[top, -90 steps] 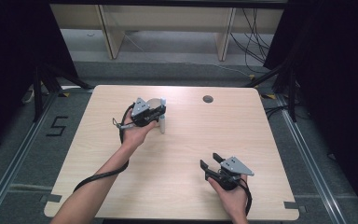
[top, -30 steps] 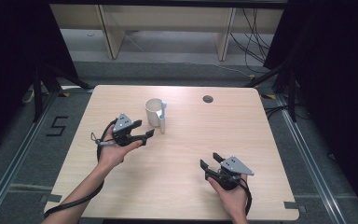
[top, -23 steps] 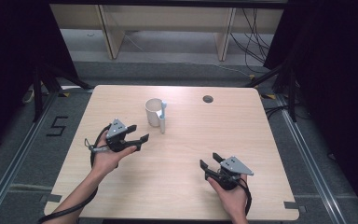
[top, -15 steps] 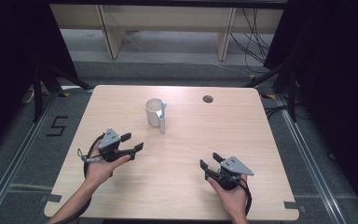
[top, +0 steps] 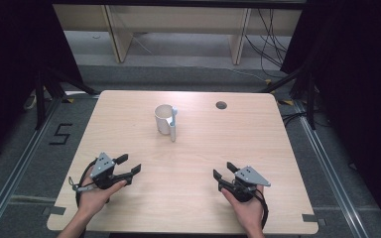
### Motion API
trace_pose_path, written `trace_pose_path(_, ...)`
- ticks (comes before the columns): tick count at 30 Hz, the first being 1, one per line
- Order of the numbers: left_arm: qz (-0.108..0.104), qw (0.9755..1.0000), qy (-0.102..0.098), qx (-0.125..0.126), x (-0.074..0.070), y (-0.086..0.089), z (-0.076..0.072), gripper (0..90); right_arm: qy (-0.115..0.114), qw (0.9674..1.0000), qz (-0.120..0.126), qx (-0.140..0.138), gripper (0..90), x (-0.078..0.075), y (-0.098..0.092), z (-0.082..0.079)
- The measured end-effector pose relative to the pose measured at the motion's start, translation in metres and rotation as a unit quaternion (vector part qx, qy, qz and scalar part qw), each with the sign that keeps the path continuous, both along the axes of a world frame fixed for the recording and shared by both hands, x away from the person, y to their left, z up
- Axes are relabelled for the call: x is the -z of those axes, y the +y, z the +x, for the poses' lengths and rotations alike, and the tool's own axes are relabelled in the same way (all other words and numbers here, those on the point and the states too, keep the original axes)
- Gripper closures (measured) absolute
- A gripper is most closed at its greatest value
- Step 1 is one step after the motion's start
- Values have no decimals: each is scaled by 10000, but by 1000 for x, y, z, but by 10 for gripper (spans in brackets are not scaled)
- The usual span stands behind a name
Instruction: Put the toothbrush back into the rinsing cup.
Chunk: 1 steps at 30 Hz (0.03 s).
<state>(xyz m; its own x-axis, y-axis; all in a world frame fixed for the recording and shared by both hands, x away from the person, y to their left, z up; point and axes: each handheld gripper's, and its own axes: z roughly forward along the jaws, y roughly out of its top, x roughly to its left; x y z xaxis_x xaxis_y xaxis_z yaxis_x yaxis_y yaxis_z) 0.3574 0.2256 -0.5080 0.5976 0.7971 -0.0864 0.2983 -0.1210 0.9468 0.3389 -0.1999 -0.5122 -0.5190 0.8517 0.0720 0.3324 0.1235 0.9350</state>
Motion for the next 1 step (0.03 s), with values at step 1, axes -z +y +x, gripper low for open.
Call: trace_pose_path(1,-8,10000,-1,-21,1,2,-3,324,-8,10000,-14,0,394,0,0,0)
